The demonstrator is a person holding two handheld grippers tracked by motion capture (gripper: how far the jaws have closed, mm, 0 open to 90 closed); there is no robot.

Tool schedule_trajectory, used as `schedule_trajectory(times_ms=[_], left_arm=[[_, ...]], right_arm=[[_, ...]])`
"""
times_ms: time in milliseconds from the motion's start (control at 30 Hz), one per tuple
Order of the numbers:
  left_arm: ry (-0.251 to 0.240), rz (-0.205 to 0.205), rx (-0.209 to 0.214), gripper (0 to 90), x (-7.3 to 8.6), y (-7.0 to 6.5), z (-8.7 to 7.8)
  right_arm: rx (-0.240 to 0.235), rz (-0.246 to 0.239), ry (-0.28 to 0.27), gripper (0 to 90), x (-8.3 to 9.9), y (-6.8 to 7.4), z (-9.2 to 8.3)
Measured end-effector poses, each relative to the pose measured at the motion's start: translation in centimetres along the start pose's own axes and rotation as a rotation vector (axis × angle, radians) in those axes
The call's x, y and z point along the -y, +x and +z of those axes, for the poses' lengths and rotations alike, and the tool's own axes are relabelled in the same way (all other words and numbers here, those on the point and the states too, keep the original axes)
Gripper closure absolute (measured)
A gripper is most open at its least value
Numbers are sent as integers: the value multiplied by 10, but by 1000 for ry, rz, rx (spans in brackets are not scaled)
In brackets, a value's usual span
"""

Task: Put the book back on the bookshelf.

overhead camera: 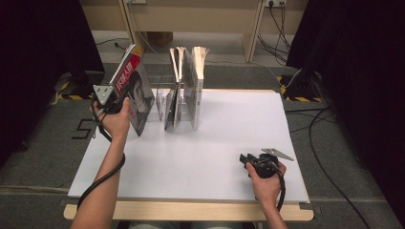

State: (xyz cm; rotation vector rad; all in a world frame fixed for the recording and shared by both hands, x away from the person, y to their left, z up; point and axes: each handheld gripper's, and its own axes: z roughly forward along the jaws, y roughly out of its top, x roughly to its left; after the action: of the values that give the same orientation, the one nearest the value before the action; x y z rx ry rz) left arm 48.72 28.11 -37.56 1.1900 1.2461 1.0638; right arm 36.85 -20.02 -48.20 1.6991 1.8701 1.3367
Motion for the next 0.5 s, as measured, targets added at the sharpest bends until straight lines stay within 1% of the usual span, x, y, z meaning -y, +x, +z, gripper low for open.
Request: schedule_trajectory(times_ms=[167,233,333,400,500], left_arm=[[16,-5,21,613,1,-1,0],[19,-8,22,578,1,-2,-1],[41,-46,27,523,1,-2,-2],[48,-31,21,494,1,-4,-3],[52,-28,19,463,1,-4,-4]], right_arm=[[-1,1,0,620,0,0,0],[0,2,0,620,0,0,0],[2,11,1,620,0,1,-1],[2,10,1,620,0,0,-1],[2,9,-2,620,0,0,-1]])
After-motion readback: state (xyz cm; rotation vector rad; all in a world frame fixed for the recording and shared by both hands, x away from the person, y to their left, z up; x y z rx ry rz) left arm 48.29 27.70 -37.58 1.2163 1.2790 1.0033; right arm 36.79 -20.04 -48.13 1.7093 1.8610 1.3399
